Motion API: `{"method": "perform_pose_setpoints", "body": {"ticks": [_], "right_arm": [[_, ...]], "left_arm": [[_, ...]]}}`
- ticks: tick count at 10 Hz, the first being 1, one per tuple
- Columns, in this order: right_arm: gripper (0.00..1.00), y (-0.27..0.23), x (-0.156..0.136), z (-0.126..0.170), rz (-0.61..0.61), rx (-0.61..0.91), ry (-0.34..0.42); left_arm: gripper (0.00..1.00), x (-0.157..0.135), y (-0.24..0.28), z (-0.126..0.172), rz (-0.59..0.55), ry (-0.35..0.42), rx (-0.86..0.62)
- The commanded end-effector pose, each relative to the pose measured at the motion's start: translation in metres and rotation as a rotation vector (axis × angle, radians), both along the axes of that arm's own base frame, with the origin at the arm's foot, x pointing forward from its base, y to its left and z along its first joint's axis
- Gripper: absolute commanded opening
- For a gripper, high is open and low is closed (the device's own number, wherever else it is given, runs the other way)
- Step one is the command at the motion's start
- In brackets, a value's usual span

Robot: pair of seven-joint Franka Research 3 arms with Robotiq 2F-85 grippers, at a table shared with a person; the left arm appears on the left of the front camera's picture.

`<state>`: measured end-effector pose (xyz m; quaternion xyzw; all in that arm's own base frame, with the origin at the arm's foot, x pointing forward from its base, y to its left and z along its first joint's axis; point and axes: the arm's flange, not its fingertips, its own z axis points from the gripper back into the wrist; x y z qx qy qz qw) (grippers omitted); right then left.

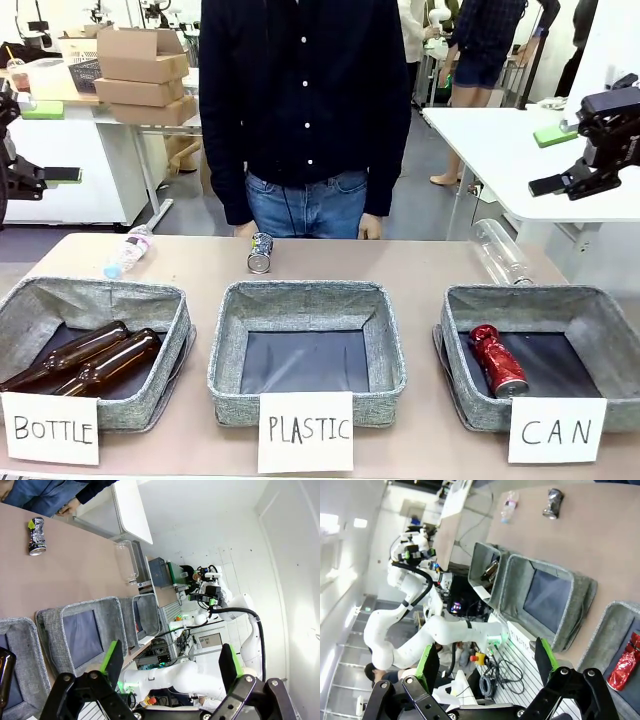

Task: Sort the can waste into the basket.
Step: Pick up the can waste from the table and place it in the right Fabric basket.

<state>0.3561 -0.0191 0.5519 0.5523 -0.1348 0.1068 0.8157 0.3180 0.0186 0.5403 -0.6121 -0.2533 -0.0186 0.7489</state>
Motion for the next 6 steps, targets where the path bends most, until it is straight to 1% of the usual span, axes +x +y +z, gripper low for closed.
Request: {"method": "perform_pose_setpoints", "body": {"ticks": [1,2,3,4,5,6], "right_arm": [[1.0,-0.001,0.001,0.002,0.008,-0.011,-0.026],[1.0,-0.001,0.001,0.002,0.008,-0.011,-0.026],[1.0,-0.001,0.001,0.002,0.008,-0.011,-0.026],[1.0,-0.001,0.001,0.002,0.008,-0.011,-0.026],[1.0,-0.001,0.001,0.002,0.008,-0.011,-0.026],[1.0,-0.001,0.001,0.002,0.008,-0.011,-0.026]], "left_arm": [[1.0,0.0,-0.002,0.0,-0.005,-0.023,-0.022],[1.0,0.0,0.0,0.0,0.0,0.0,0.0],[1.0,0.009,-0.014,0.009,-0.018,-0.046,0.115],[1.0,0.03,-0.031,0.016,-0.005,-0.011,0.257],[1.0,0.053,-0.054,0.019,-0.044,0.035,0.45],[1.0,0.087,-0.085,0.018,-0.056,0.103,0.634]]}}
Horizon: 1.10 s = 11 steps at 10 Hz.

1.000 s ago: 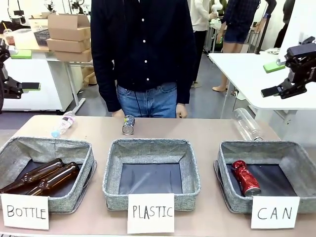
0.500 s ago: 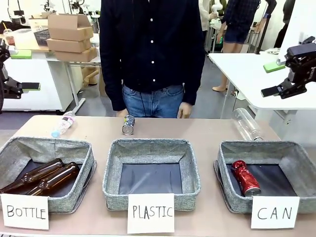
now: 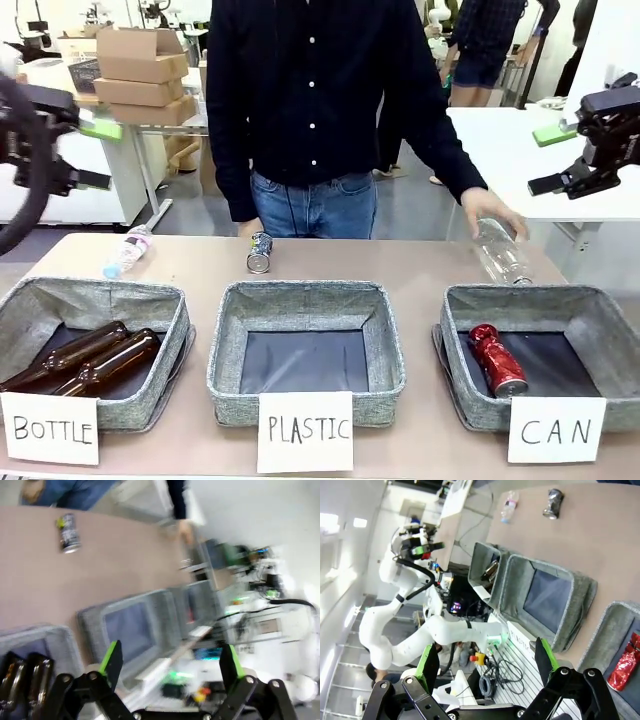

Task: Sort the can waste into the basket.
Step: Pick up the can waste from the table and place it in the right Fabric basket.

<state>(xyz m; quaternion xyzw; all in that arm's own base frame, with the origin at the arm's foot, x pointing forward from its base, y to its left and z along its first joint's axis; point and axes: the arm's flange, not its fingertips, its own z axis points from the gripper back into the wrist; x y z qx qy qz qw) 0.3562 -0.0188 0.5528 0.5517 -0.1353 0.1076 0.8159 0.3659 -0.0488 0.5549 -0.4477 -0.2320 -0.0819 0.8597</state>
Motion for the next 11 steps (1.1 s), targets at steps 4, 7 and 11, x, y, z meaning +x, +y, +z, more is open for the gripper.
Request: {"method": "perform_pose_setpoints", "body": {"ticks": [4,7,11], "right_arm": [[1.0,-0.001,0.001,0.001,0.007,-0.009,-0.024],[1.0,-0.001,0.001,0.001,0.007,-0.009,-0.024],[1.0,-0.001,0.001,0.001,0.007,-0.009,-0.024]], "left_arm": [[1.0,0.137,-0.113,-0.04,0.123,0.033,0.475],[1.0,0.117,-0.114,-0.041,0.062,0.019,0.452],[1.0,0.152,-0.123,-0.064,0.061,0.118,0.423]]}}
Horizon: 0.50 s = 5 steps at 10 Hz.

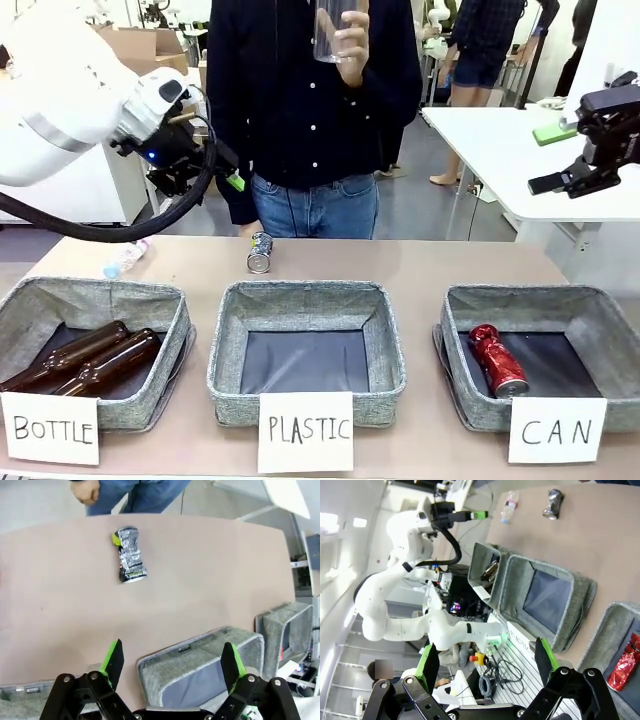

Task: Sort the can waste into the basket.
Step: Pick up the can waste from the table and place it in the right Fabric basket.

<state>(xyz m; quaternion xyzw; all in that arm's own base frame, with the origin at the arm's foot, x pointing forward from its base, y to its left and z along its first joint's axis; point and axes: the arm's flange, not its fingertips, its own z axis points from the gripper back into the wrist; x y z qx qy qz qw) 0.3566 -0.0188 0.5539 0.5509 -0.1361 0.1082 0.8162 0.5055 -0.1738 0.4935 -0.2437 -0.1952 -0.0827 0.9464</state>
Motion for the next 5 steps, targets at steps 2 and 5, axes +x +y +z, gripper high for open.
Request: {"method": "perform_pose_setpoints", "body": {"ticks": [2,5], "right_arm": [[1.0,-0.001,0.0,0.0,0.008,-0.008,-0.022],[1.0,-0.001,0.0,0.0,0.008,-0.008,-0.022]], "left_arm": [[1.0,-0.017,0.093,0.055,-0.011,0.054,-0.203],[1.0,-0.062,0.2,0.058,-0.143,0.19,-0.477]]}}
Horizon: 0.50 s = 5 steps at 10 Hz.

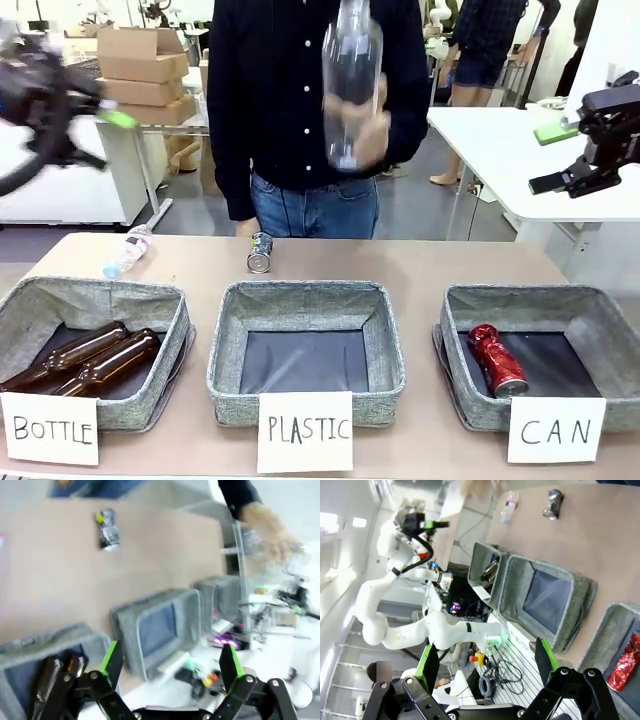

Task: Sort the can waste into the basket.
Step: Pick up the can waste from the table and place it in the right Fabric basket.

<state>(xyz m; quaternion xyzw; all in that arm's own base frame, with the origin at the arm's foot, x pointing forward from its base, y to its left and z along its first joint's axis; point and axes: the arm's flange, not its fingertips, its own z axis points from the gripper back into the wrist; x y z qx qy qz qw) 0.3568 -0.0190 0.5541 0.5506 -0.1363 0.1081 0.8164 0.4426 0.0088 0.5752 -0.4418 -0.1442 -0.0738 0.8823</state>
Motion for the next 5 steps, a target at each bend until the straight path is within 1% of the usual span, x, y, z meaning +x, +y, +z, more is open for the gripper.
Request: {"method": "perform_pose_setpoints", "body": {"ticks": [1,2,3,4,5], "right_arm": [[1.0,-0.001,0.0,0.0,0.008,-0.007,-0.022],[1.0,-0.001,0.0,0.0,0.008,-0.007,-0.022],[1.0,-0.001,0.0,0.0,0.008,-0.007,-0.022],[1.0,-0.001,0.0,0.0,0.008,-0.007,-0.022],[1.0,-0.001,0.0,0.0,0.008,-0.007,-0.022]], "left_arm": [[1.0,-0.002,0.028,-0.035,-0.072,0.074,-0.147],[1.0,0.003,0.023,-0.045,-0.044,0.078,-0.207],[1.0,0.007,0.015,-0.051,0.054,0.11,-0.165],[1.0,-0.018,0.044,-0.025,-0.052,0.058,-0.159],[1.0,-0.018,0.044,-0.025,-0.052,0.058,-0.159]]}}
